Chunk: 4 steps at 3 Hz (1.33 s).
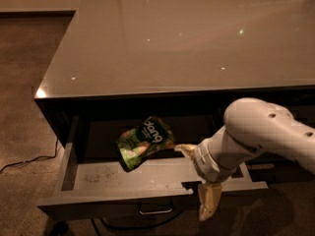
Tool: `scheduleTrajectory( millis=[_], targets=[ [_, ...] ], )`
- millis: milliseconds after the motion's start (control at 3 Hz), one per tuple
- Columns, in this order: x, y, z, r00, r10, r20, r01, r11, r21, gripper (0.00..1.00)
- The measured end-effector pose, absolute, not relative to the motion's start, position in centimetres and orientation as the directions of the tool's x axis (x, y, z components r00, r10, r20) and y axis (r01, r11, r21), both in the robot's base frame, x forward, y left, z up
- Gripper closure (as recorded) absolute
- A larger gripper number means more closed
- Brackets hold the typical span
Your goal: Open top drawer
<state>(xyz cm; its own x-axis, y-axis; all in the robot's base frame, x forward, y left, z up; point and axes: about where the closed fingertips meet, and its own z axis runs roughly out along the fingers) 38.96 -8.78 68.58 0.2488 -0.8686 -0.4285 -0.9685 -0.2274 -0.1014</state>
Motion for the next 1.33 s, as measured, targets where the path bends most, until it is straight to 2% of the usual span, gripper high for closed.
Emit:
scheduleTrajectory(
  millis=[1000,1333],
  targets=[
    [39.0,-10.1,64.4,0.285,-0.932,-0.225,-0.959,-0.278,-0.059,0.0],
    [39.1,-10.2,64.4,0.284,-0.933,-0.221,-0.959,-0.277,-0.059,0.0]
  ],
)
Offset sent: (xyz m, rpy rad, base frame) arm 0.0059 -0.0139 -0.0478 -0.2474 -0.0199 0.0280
